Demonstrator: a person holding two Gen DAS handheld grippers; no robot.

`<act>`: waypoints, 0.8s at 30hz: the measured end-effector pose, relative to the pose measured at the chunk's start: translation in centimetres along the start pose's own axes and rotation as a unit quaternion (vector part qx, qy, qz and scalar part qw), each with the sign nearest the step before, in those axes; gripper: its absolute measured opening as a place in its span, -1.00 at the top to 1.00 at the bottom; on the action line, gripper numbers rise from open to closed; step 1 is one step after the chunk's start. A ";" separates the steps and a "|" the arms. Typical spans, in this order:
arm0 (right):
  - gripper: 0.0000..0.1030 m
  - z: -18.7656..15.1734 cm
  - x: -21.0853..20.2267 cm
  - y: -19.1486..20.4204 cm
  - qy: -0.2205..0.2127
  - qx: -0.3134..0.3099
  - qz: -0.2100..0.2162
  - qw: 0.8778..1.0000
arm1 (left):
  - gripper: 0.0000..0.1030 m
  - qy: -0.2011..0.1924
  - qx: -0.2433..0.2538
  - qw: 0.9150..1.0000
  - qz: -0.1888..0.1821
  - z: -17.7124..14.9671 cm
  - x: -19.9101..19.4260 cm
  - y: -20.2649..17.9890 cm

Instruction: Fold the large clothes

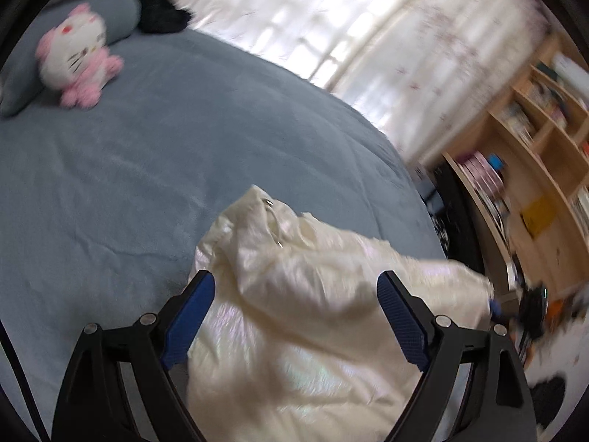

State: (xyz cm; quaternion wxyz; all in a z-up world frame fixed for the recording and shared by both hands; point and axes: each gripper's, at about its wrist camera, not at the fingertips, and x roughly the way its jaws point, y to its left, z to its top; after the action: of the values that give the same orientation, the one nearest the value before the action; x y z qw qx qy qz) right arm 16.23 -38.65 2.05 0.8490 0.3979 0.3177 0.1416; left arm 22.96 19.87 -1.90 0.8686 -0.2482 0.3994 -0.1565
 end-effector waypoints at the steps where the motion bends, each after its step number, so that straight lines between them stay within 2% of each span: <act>1: -1.00 0.0 -0.3 0.1 -0.001 -0.007 -0.001 1.000 | -0.72 0.000 0.017 1.000 0.001 -0.3 -0.3 0.1; 5: -1.00 -0.4 -0.8 0.5 -0.003 -0.084 -0.057 0.995 | -0.72 0.016 0.069 0.997 0.029 -0.9 0.2 0.3; 8: -1.00 -1.0 0.1 -0.3 0.012 -0.145 -0.094 0.985 | -0.72 0.052 0.094 0.993 0.053 -1.1 2.2 1.0; 11: -1.00 -1.4 1.9 -2.0 0.040 -0.177 -0.116 0.976 | -0.72 0.082 0.101 0.989 0.068 -0.7 4.6 2.2; 14: -1.00 -1.5 3.5 -3.3 0.057 -0.191 -0.103 0.975 | -0.72 0.097 0.091 0.990 0.055 -0.2 6.6 3.4; 16: -1.00 -1.4 4.7 -3.8 0.069 -0.200 -0.091 0.973 | -0.72 0.108 0.077 0.991 0.033 0.3 8.0 4.2; 19: -1.00 -1.3 7.3 -4.4 0.113 -0.204 -0.062 0.971 | -0.72 0.115 0.051 0.992 -0.003 0.7 9.3 5.0; 22: -0.99 -1.5 10.2 -5.0 0.149 -0.204 -0.079 0.964 | -0.71 0.099 0.020 0.994 -0.031 0.8 10.0 5.8; 23: -0.99 -1.5 11.0 -5.3 0.160 -0.194 -0.080 0.965 | -0.58 0.085 0.012 0.996 -0.032 0.8 9.9 5.9; 24: -0.99 -1.5 11.7 -5.7 0.164 -0.180 -0.081 0.966 | -0.24 0.076 0.009 0.997 -0.033 0.8 9.8 5.8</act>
State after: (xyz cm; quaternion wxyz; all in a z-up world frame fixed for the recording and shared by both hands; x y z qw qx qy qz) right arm 24.04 -35.69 -8.00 0.8514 0.1827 0.4533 0.1905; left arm 30.20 20.27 -10.75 0.8325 -0.2407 0.4539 -0.2072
